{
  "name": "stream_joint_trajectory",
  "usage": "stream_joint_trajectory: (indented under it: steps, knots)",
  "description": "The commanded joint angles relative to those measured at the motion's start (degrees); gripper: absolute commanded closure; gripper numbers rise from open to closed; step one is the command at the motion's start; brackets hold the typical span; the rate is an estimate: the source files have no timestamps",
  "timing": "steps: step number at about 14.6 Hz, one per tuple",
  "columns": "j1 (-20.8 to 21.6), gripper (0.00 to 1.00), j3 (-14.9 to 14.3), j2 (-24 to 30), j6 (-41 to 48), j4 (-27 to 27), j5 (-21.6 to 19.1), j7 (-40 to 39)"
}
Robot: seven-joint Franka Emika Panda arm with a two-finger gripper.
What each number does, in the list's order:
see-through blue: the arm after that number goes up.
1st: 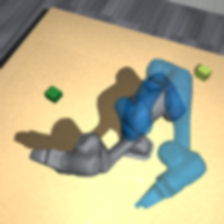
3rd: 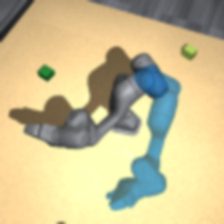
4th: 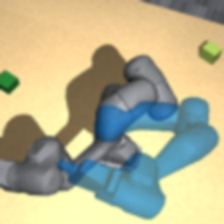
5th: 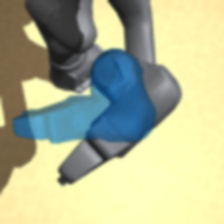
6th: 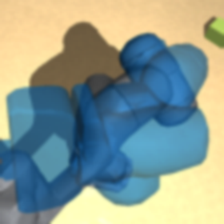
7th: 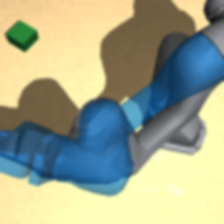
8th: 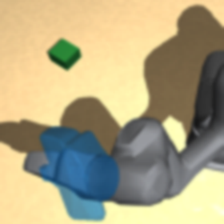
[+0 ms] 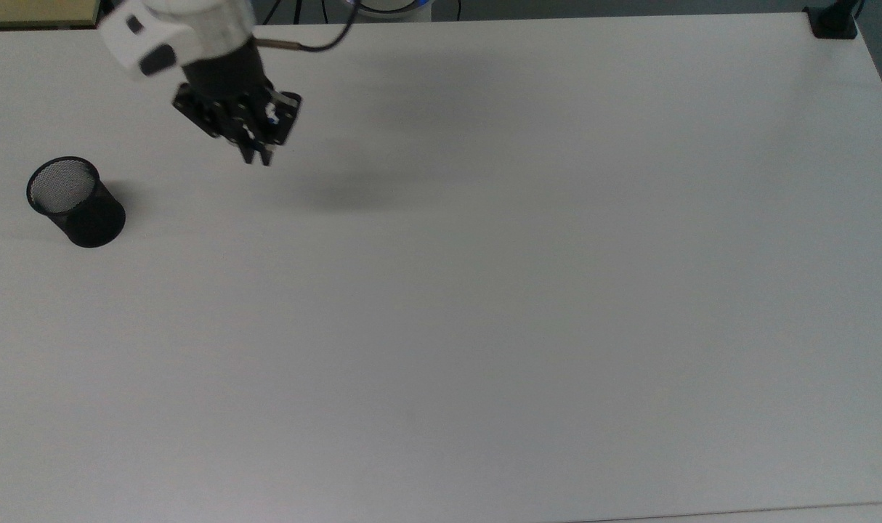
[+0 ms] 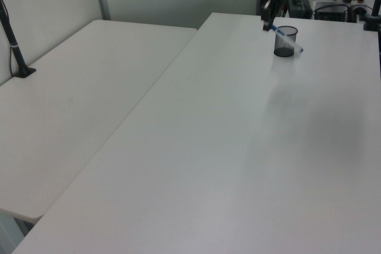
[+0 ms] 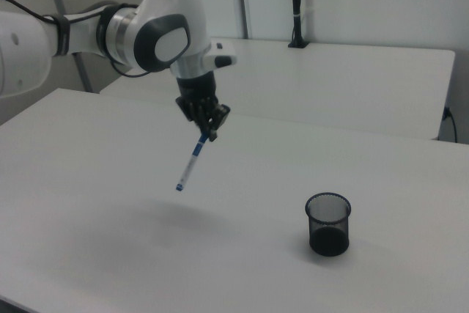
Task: Remove the marker
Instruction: 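Carry the held marker away from the cup and lower it to the table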
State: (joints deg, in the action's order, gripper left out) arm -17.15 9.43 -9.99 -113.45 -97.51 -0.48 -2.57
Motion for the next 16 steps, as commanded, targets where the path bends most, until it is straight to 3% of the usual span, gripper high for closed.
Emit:
stream_joint_trajectory:
  steps: [1,5,12,13,16]
  knots:
    - [4.6,1.0,0.3,-5.1,1.0,-0.3,-1.6,-1.5]
    - [7.9,0.99,0.4,-10.1,-0.7,-0.3,-1.7,-0.6]
    - [9.8,0.97,0.4,-12.4,-7.9,-2.4,-1.5,5.5]
    - [9.8,0.91,0.4,-12.6,-8.2,-2.5,-1.4,6.4]
    - [9.8,0.59,0.4,-12.6,-8.3,-2.4,-1.0,7.8]
